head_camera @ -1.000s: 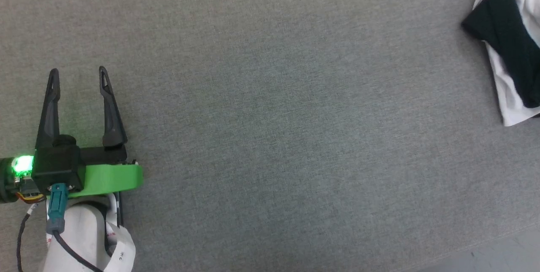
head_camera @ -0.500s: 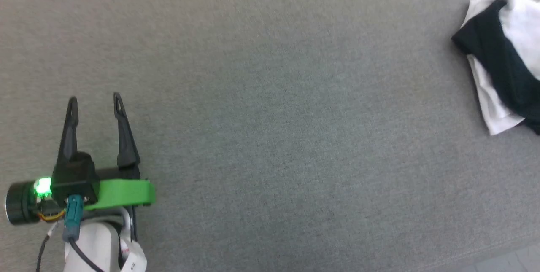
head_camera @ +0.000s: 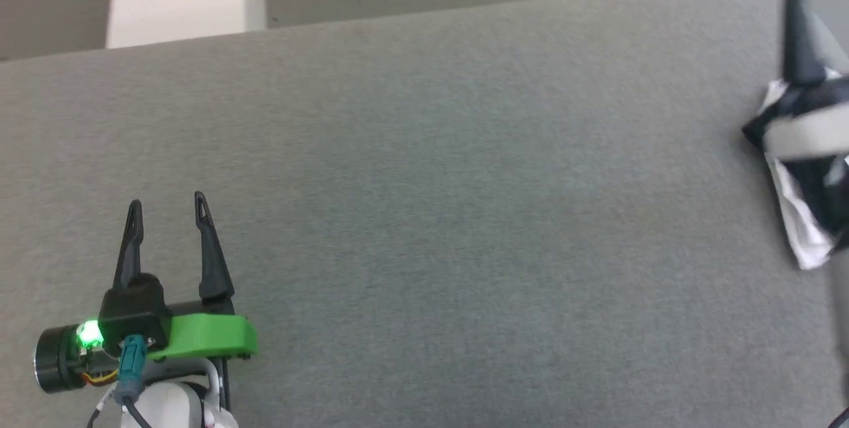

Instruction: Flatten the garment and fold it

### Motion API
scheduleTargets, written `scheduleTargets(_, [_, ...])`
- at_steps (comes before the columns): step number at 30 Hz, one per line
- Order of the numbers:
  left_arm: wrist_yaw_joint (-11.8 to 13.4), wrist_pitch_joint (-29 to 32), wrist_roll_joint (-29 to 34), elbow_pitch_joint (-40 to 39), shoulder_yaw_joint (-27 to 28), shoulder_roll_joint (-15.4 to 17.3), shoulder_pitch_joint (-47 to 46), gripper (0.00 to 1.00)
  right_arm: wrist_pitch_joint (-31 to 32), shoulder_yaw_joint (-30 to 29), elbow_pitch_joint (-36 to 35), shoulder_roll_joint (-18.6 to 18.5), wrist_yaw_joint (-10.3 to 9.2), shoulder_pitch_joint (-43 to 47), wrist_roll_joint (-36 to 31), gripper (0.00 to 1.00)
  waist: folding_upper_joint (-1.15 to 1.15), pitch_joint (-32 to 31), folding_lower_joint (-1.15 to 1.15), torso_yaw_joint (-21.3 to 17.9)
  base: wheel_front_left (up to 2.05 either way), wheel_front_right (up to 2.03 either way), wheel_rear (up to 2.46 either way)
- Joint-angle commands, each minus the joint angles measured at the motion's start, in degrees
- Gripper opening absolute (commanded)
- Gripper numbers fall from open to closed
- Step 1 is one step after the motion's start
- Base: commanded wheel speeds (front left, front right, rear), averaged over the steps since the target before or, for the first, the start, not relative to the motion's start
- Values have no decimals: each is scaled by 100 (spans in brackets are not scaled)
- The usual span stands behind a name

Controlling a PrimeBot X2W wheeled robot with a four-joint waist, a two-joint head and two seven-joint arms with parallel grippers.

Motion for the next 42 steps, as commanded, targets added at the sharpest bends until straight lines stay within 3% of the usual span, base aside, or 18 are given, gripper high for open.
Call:
scheduleTargets(1, [-28, -28, -37, 20, 20, -31, 91, 100, -26, -57, -263, 225, -10, 309, -33, 100, 0, -330, 0, 366, 0, 0, 0])
scheduleTargets(5, [-60, -28, -16, 9, 24, -60, 151, 100, -26, -55, -681, 736, -10, 1084, 47, 100, 0, -368, 0, 488, 0, 0, 0])
scheduleTargets(11, [-95, -28, 16, 58, -44, -124, 197, 100, -26, -88, -672, 1170, -10, 2015, 234, 100, 0, -421, 0, 604, 0, 0, 0])
scheduleTargets(21, [-223, -28, 49, 254, -178, -171, 238, 100, -27, -475, -921, 1495, -10, 2970, 275, 100, 0, -548, 0, 679, 0, 0, 0])
scheduleTargets(28, [-345, -28, -54, 427, -135, -190, 287, 100, -27, -410, -1230, 1540, -10, 3320, 35, 100, 0, -611, 0, 667, 0, 0, 0])
scheduleTargets(29, [-327, 10, -31, 453, -161, -155, 221, 0, 6, -425, -1189, 1514, 0, 3289, 60, 0, 0, -614, 0, 668, 0, 0, 0])
scheduleTargets(42, [-381, 152, -8, 433, -161, -173, 235, 0, 151, -375, -1208, 1523, -1, 3312, -8, 0, 0, -680, 0, 656, 0, 0, 0])
